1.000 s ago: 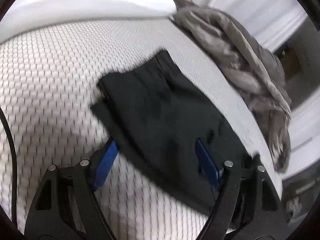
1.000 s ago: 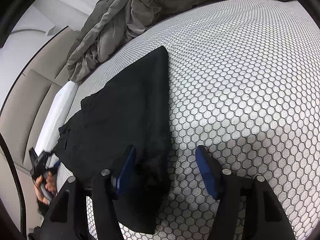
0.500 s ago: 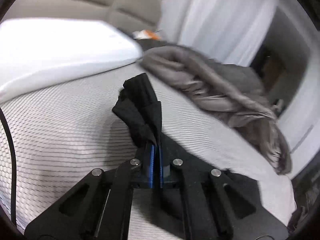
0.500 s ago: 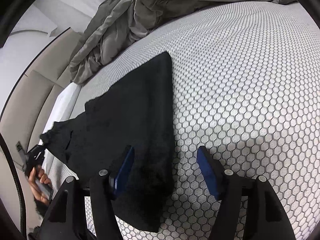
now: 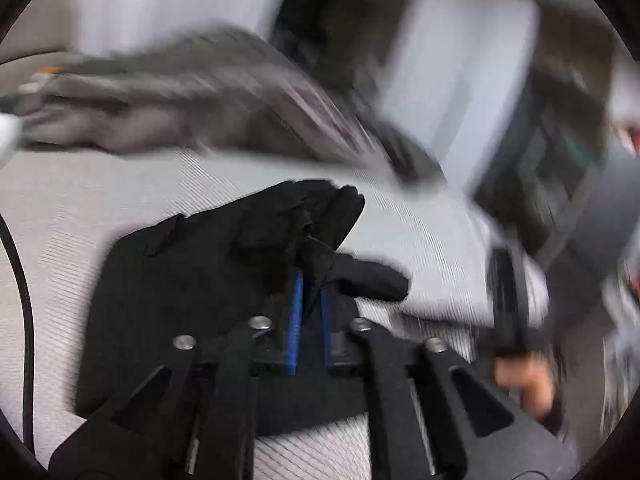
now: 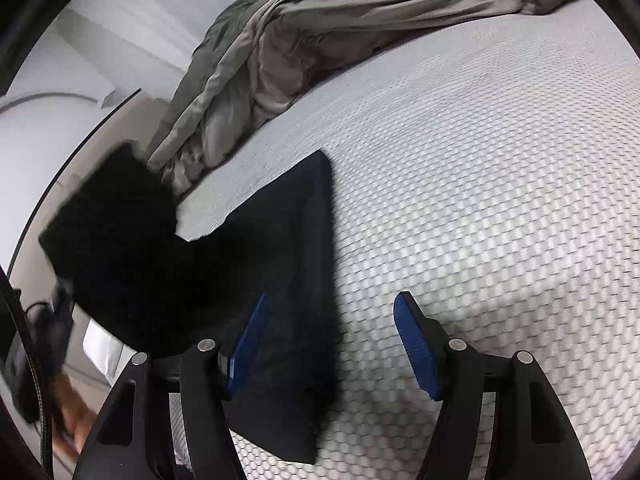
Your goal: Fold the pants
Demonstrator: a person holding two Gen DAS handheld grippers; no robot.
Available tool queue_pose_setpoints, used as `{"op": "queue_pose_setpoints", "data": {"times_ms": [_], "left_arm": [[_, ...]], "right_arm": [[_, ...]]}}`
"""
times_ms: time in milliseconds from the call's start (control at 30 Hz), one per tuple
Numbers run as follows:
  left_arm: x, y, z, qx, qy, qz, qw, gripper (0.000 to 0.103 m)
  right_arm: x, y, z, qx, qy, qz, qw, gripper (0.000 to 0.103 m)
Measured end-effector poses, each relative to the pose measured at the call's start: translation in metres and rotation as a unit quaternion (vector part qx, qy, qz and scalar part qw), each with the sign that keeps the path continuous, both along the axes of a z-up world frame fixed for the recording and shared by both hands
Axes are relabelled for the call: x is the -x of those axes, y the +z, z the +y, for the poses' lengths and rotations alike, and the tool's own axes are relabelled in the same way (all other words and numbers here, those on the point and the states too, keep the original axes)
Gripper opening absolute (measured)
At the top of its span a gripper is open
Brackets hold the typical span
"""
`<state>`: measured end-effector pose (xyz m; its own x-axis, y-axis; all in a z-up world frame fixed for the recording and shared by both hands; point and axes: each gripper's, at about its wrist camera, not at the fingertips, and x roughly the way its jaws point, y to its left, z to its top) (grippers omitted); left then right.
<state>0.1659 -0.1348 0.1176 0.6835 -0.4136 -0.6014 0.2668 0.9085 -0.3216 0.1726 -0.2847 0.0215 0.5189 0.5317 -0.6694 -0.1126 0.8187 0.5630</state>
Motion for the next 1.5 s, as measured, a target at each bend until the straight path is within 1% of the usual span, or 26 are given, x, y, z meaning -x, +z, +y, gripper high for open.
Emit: {"op": "queue_pose_setpoints", "data": {"times_ms": [33,67,100,133,233,300,333,433,533,633,700,800,833,967,1000,1033,1067,1133,1200,1233,1267,1300,1333,1400,1467,1500], "left_arm": [[-0.005,-0.018,-0.021,-0.029,-0.039,0.033,0.9983,0.029],[-0.011,-0.046,-0.044,-0.068,-0.082,0.081,0.9911,0.034],[-0.013,-0.064,-0.055,-0.087,-0.098,0.103,0.986,0.038],[-0.014,-0.083,-0.061,-0.106,-0.103,0.122,0.9814,0.038],[-0.007,-0.092,-0.057,-0.105,-0.118,0.13,0.9789,0.04],[-0.003,-0.081,-0.047,-0.086,-0.132,0.122,0.9801,0.042],[-0.001,-0.072,-0.038,-0.072,-0.129,0.11,0.9829,0.047],[0.002,-0.054,-0.009,-0.032,-0.105,0.083,0.9905,0.064],[0.001,-0.045,0.033,-0.02,-0.062,0.075,0.995,0.065],[-0.008,-0.055,0.063,-0.026,-0.012,0.086,0.9959,0.065],[-0.024,-0.065,0.09,-0.028,0.027,0.106,0.9936,0.065],[-0.03,-0.08,0.125,-0.001,0.064,0.128,0.9897,0.065],[-0.033,-0.08,0.136,0.004,0.072,0.13,0.989,0.065],[-0.022,-0.084,0.163,-0.003,0.09,0.122,0.9884,0.065],[-0.021,-0.084,0.168,-0.006,0.092,0.122,0.9883,0.065],[-0.016,-0.084,0.171,-0.008,0.093,0.122,0.9882,0.065],[-0.017,-0.086,0.175,-0.013,0.096,0.122,0.9878,0.065],[-0.013,-0.086,0.173,-0.021,0.1,0.123,0.9872,0.065],[-0.013,-0.087,0.169,-0.031,0.103,0.124,0.9865,0.065],[-0.011,-0.088,0.171,-0.032,0.106,0.124,0.9861,0.065],[-0.01,-0.088,0.173,-0.03,0.108,0.124,0.9859,0.065],[-0.011,-0.087,0.173,-0.027,0.11,0.124,0.9858,0.065],[-0.011,-0.086,0.177,-0.019,0.116,0.122,0.9855,0.065],[-0.013,-0.085,0.186,0.002,0.128,0.12,0.9845,0.065],[-0.012,-0.085,0.196,0.02,0.142,0.124,0.9819,0.065],[-0.013,-0.086,0.202,0.027,0.15,0.126,0.9802,0.065]], "right_arm": [[0.001,0.0,-0.005,-0.003,-0.008,0.0,1.0,0.066],[0.001,-0.001,-0.014,-0.008,-0.018,0.002,1.0,0.066],[0.003,-0.002,-0.021,-0.014,-0.027,0.004,1.0,0.066],[0.004,-0.002,-0.026,-0.016,-0.032,0.005,0.999,0.066],[0.008,-0.007,-0.026,-0.009,-0.021,0.016,1.0,0.066],[0.01,-0.009,-0.018,-0.005,-0.001,0.02,1.0,0.066],[0.01,-0.009,-0.015,-0.013,0.011,0.019,1.0,0.066],[0.012,-0.006,-0.002,-0.08,0.057,0.014,0.995,0.066],[0.011,-0.003,0.016,-0.122,0.084,0.012,0.989,0.066],[0.007,-0.011,0.032,-0.15,0.099,0.031,0.983,0.066],[0.0,-0.02,0.041,-0.149,0.093,0.049,0.983,0.066],[-0.011,-0.029,0.055,-0.141,0.083,0.06,0.985,0.066],[-0.011,-0.026,0.054,-0.146,0.081,0.055,0.984,0.066],[-0.004,0.005,0.056,-0.18,0.099,-0.032,0.978,0.066],[-0.001,0.008,0.054,-0.183,0.104,-0.045,0.977,0.066],[0.001,0.009,0.054,-0.176,0.106,-0.045,0.978,0.066],[0.001,0.005,0.056,-0.142,0.104,-0.031,0.984,0.066],[-0.004,-0.007,0.065,-0.102,0.103,-0.003,0.989,0.066],[-0.007,-0.024,0.067,-0.081,0.102,0.029,0.991,0.065],[-0.006,-0.029,0.068,-0.079,0.103,0.033,0.991,0.065],[-0.007,-0.031,0.071,-0.075,0.104,0.027,0.991,0.058],[-0.007,-0.031,0.073,-0.071,0.105,0.021,0.992,0.047],[-0.005,-0.027,0.076,-0.064,0.108,0.006,0.992,0.021],[-0.005,-0.016,0.086,-0.049,0.106,-0.023,0.993,0.014],[0.007,0.007,0.086,-0.045,0.106,-0.069,0.991,0.013],[0.014,0.016,0.083,-0.046,0.104,-0.079,0.99,0.013]]}}
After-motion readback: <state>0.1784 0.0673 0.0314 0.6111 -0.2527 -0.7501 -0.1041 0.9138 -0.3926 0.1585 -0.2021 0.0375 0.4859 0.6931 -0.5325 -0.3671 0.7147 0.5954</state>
